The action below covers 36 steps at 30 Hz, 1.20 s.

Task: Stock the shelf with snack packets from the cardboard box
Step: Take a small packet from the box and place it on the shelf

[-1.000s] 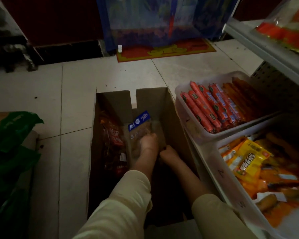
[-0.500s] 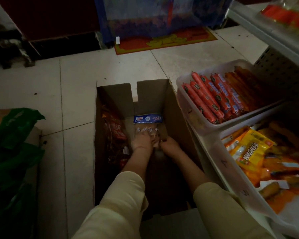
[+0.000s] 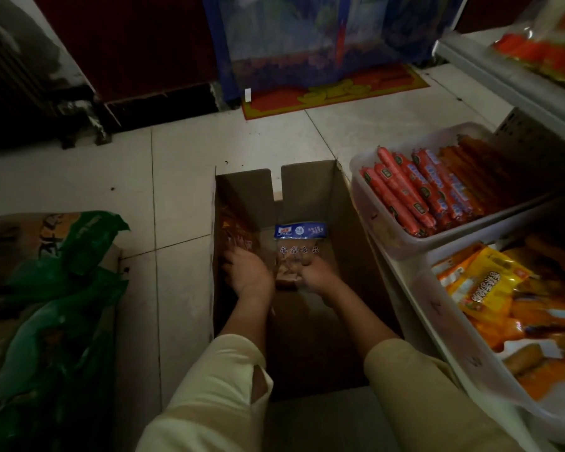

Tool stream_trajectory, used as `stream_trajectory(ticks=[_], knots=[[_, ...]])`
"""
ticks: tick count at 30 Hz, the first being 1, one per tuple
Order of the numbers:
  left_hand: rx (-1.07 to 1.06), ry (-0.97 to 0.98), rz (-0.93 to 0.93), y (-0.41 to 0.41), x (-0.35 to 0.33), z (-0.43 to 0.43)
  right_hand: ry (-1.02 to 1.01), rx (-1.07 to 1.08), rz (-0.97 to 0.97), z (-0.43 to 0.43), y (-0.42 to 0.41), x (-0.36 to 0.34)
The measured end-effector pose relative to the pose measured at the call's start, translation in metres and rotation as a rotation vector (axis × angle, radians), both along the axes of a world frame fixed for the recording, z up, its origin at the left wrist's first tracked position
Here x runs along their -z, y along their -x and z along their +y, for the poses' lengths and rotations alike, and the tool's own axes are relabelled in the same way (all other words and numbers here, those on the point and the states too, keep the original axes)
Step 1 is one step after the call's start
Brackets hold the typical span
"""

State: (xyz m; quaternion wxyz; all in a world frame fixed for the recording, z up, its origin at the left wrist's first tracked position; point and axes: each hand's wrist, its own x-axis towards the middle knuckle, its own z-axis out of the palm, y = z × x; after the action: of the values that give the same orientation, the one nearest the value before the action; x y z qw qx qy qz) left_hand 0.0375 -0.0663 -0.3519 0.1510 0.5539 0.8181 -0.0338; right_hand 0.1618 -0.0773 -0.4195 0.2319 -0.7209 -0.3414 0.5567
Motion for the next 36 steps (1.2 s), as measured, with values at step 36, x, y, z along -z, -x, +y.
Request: stream_trajectory(ticks=[36], knots=[[0.054, -0.161, -0.318, -0.02, -0.099, -0.044, -0.127, -0.011, 0.343, -0.041, 0.018, -0.148]])
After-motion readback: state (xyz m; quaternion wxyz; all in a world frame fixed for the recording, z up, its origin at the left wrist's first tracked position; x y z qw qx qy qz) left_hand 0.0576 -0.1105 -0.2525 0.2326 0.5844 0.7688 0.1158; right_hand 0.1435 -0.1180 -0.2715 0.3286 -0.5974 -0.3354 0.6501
